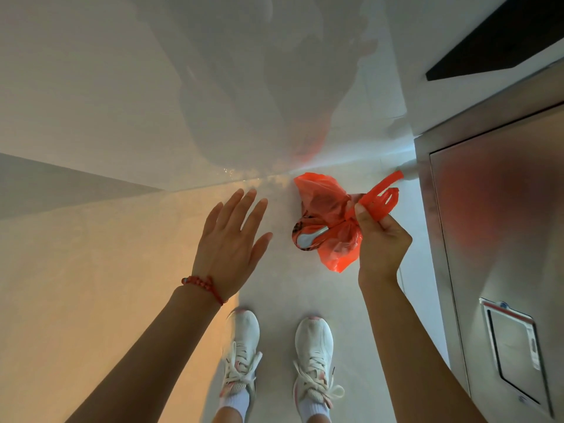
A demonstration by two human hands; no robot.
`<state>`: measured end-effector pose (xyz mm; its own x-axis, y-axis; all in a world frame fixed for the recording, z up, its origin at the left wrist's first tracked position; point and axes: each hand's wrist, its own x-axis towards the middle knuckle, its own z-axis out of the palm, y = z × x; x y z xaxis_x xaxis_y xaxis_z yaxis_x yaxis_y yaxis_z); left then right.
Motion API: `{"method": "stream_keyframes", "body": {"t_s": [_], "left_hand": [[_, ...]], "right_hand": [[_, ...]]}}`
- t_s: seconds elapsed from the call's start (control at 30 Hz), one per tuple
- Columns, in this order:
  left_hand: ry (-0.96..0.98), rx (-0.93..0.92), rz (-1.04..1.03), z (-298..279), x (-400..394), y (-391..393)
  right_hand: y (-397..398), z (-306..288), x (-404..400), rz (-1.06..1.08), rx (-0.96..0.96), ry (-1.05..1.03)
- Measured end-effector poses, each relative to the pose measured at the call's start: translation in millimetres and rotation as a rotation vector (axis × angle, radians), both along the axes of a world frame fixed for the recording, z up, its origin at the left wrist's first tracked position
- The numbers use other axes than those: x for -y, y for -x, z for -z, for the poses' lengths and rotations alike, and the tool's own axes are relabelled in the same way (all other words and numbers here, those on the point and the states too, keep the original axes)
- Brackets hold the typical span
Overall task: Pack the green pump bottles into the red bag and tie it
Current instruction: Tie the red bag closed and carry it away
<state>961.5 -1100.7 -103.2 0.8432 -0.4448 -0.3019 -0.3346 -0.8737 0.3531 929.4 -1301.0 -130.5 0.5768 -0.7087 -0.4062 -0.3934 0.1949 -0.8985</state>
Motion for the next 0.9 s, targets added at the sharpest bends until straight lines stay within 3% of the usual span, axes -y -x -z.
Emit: {"method": "stream_keyframes", "body": {"t_s": [0.23, 0.73, 0.9], "left_hand": [[-0.004, 0.0, 0.002, -3, 3, 12], [0.002, -0.023, 0.003, -28, 20, 28], [0.023, -0.026, -0.005, -40, 28, 30]], "right_hand": [[8, -6, 4, 0.06, 0.009, 0.0], [33, -12, 24, -0.012, -0.088, 0.05], [41, -19, 26, 0.016, -0.125, -0.049]]}}
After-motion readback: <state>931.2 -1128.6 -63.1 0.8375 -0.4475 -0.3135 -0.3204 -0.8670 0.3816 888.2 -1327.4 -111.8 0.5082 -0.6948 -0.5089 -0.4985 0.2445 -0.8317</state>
